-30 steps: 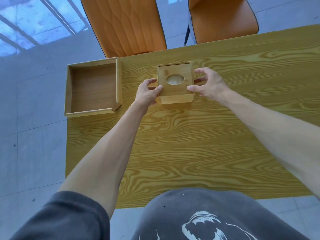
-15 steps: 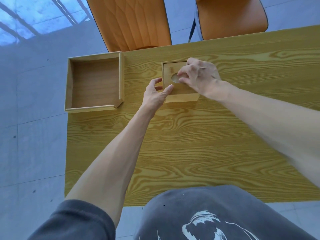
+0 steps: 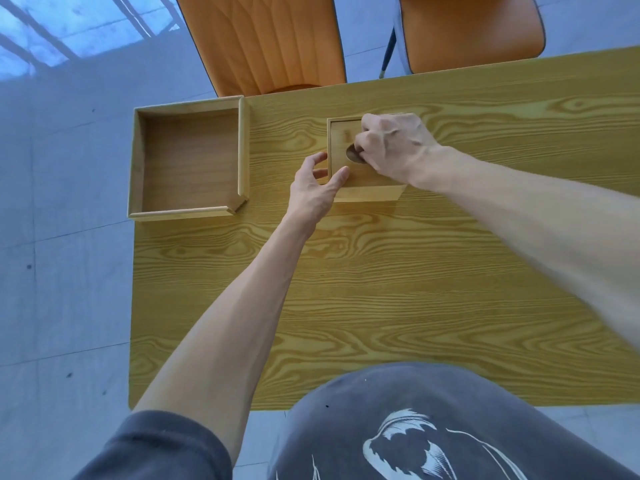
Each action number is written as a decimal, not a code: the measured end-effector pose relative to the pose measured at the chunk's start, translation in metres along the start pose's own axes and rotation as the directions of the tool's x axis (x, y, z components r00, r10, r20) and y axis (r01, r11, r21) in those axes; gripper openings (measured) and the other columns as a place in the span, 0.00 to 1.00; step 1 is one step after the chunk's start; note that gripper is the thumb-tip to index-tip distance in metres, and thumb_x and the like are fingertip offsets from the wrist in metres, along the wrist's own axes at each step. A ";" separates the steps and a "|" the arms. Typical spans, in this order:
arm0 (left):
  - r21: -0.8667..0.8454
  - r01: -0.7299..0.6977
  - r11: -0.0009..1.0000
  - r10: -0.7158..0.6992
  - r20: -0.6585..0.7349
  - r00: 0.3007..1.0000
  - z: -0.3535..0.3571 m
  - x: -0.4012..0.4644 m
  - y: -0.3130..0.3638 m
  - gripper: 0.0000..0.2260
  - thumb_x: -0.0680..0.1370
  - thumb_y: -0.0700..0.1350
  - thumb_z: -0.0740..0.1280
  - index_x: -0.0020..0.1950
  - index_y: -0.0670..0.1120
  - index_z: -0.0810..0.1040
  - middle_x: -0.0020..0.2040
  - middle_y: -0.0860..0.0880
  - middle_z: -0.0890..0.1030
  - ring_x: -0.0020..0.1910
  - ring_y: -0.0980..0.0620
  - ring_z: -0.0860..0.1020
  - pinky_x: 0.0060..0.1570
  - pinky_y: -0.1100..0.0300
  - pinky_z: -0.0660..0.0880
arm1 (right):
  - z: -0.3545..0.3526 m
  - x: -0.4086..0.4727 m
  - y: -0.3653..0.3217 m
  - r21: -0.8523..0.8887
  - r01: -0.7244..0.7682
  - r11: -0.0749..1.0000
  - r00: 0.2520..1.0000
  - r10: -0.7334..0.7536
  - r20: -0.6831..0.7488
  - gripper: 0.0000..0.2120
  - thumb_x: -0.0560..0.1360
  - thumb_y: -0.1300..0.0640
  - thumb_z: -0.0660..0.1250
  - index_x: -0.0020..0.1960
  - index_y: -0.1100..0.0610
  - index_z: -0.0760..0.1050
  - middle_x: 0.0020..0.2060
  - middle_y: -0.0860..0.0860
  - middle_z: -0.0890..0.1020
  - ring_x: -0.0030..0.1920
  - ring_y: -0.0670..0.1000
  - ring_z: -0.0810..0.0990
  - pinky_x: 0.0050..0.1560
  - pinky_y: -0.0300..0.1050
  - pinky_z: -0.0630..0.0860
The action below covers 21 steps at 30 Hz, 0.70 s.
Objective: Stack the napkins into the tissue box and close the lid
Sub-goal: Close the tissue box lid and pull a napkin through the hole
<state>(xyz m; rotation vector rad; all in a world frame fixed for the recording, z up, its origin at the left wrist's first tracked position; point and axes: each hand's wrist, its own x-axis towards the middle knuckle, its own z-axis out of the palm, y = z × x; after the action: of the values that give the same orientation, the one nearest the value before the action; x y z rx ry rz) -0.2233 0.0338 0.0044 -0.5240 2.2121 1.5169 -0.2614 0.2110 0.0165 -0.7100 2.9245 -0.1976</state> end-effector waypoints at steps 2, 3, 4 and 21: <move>-0.002 -0.005 1.000 0.005 0.002 1.000 0.001 0.000 0.000 0.27 0.75 0.55 0.73 0.72 0.55 0.70 0.60 0.50 0.76 0.60 0.48 0.78 0.58 0.46 0.79 | -0.011 -0.004 -0.005 0.069 -0.041 0.997 0.999 0.039 0.030 0.21 0.83 0.48 0.55 0.69 0.60 0.71 0.65 0.60 0.75 0.62 0.62 0.76 0.62 0.57 0.74; -0.001 -0.006 1.000 0.006 0.003 1.000 0.001 0.001 0.000 0.27 0.75 0.55 0.73 0.72 0.54 0.70 0.60 0.49 0.76 0.59 0.48 0.79 0.58 0.46 0.79 | -0.016 -0.007 -0.009 0.080 -0.050 0.996 0.999 0.049 0.014 0.18 0.82 0.51 0.58 0.64 0.62 0.75 0.60 0.60 0.77 0.54 0.63 0.80 0.53 0.55 0.77; -0.001 -0.006 1.000 0.006 0.004 1.000 0.001 0.001 0.000 0.27 0.75 0.55 0.73 0.71 0.54 0.70 0.60 0.49 0.76 0.59 0.48 0.79 0.58 0.46 0.79 | -0.021 -0.010 -0.012 0.074 -0.062 0.995 0.998 0.064 -0.021 0.15 0.82 0.53 0.61 0.59 0.64 0.77 0.56 0.60 0.77 0.47 0.62 0.81 0.45 0.52 0.78; -0.001 0.001 1.000 -0.001 0.017 1.000 0.001 0.003 0.002 0.25 0.75 0.53 0.73 0.71 0.53 0.71 0.56 0.51 0.78 0.57 0.48 0.80 0.58 0.45 0.79 | -0.013 -0.025 -0.007 0.360 -0.192 0.913 0.955 0.257 -0.144 0.20 0.78 0.42 0.65 0.63 0.53 0.78 0.53 0.56 0.75 0.42 0.52 0.79 0.44 0.50 0.80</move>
<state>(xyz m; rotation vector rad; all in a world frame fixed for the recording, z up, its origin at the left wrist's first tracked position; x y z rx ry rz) -0.2264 0.0348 0.0044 -0.5113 2.1980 1.5168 -0.2384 0.2174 0.0322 -0.3105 2.9938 -0.7662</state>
